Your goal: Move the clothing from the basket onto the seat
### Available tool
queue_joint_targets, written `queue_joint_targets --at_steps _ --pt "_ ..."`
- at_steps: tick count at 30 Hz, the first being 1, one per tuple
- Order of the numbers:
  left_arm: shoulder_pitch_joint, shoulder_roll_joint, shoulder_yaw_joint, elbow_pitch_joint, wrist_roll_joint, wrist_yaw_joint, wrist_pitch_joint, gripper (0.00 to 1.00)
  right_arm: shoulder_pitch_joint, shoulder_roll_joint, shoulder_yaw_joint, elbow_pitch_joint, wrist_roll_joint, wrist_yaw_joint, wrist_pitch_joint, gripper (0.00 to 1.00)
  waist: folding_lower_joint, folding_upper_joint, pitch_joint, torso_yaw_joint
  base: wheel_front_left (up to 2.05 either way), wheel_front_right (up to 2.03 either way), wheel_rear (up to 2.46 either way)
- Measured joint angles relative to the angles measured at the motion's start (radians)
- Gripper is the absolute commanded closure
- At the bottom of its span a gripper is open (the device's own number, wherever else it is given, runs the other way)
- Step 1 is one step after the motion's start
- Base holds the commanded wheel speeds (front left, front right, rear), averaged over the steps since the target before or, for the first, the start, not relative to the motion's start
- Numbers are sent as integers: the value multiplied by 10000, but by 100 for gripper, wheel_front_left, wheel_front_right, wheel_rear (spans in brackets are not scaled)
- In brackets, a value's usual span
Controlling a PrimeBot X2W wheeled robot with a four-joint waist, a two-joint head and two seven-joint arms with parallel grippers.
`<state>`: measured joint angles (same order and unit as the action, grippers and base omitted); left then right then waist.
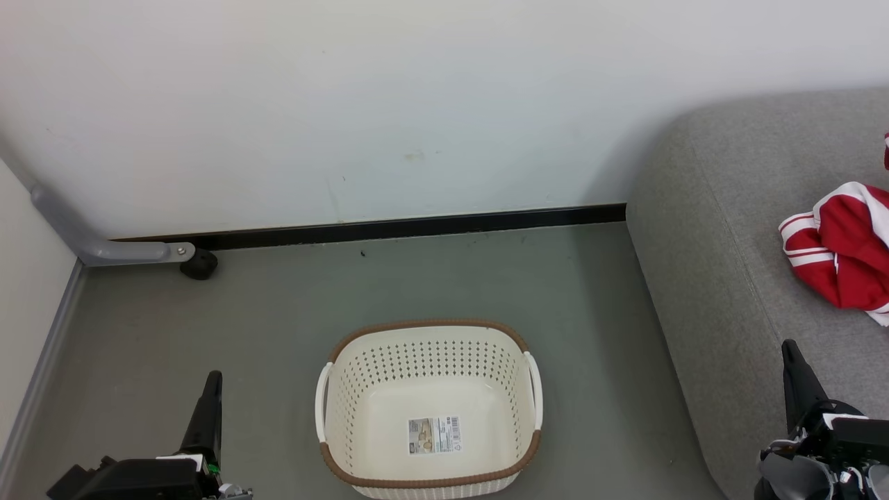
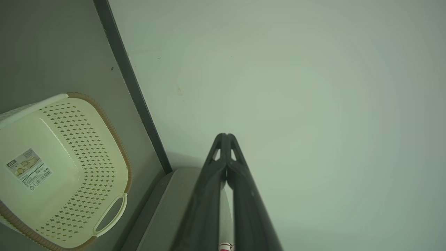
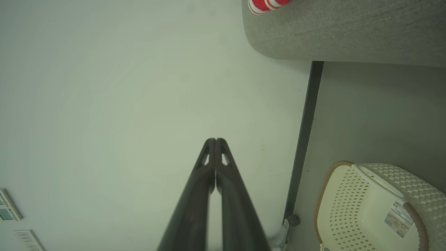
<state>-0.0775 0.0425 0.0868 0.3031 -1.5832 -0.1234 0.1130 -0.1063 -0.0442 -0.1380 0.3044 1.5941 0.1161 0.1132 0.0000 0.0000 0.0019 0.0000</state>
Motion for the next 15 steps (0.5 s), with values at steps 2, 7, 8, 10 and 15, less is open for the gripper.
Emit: queue_joint_targets --at_steps 2,7,8,10,15 --pt "0 0 0 0 0 0 0 100 0 0 0 0 0 0 0 100 0 0 0 0 0 0 0" --pt "0 0 0 -2 0 0 0 100 0 0 0 0 0 0 0 100 0 0 0 0 0 0 0" --pt "0 0 -2 -2 0 0 0 100 0 0 0 -2 0 0 0 100 0 0 0 0 0 0 0" --pt "0 0 -2 -4 0 0 0 100 0 2 0 -2 0 0 0 100 0 0 0 0 0 0 0" --pt "0 0 -2 -6 0 0 0 100 1 2 0 -2 0 0 0 100 0 0 0 0 0 0 0"
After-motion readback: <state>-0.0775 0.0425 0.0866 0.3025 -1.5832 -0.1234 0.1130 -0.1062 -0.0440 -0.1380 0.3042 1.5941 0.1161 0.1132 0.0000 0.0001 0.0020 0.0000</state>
